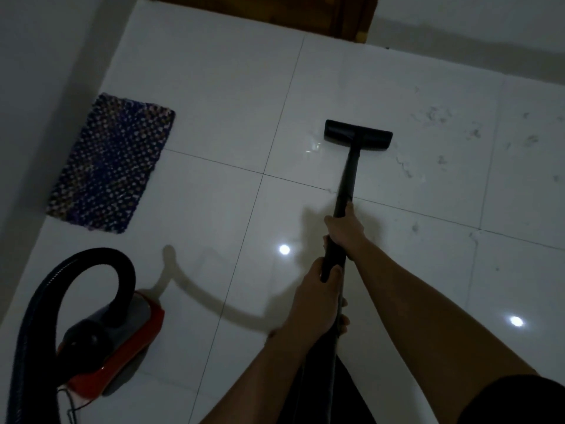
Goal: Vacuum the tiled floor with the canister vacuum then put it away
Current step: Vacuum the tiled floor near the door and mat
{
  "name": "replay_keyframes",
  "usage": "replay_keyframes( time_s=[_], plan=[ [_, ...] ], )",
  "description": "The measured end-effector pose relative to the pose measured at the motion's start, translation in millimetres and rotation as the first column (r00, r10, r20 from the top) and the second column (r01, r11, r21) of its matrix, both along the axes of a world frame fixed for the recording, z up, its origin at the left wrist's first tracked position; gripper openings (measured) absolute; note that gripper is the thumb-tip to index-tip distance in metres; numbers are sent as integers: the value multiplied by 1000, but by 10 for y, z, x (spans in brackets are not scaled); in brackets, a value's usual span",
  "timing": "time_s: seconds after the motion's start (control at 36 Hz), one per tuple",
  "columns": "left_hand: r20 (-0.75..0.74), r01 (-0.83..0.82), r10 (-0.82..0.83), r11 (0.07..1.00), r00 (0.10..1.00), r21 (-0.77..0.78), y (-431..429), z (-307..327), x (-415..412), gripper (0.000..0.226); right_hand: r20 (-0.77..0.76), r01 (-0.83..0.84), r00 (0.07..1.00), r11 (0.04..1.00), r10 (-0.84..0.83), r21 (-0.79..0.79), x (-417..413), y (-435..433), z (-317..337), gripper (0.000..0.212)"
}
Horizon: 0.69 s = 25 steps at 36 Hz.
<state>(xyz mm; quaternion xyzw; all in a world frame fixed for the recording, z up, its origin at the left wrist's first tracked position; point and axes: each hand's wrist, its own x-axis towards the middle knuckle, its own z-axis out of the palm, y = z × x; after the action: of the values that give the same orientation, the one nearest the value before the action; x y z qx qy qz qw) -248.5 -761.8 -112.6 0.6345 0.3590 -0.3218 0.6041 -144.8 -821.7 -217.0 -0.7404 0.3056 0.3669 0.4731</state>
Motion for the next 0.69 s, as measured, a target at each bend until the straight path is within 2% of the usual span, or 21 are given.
replay_keyframes(
  time_s=[0.17,0.44,0.69],
  plan=[
    [-6,0,0,1000,1000,27,-81,-5,-288,29,-13,-50,999,999,50,7,-304,-29,-52,76],
    [-5,-18,17,998,1000,-62,-54,-61,-998,32,-21,-14,1000,1000,14,-22,-1000,-78,-49,75],
    [30,6,-4,997,1000,-75,-76,-16,-1546,9,-9,4,1000,1000,-4,-6,-1566,-130,-99,77]
  ],
)
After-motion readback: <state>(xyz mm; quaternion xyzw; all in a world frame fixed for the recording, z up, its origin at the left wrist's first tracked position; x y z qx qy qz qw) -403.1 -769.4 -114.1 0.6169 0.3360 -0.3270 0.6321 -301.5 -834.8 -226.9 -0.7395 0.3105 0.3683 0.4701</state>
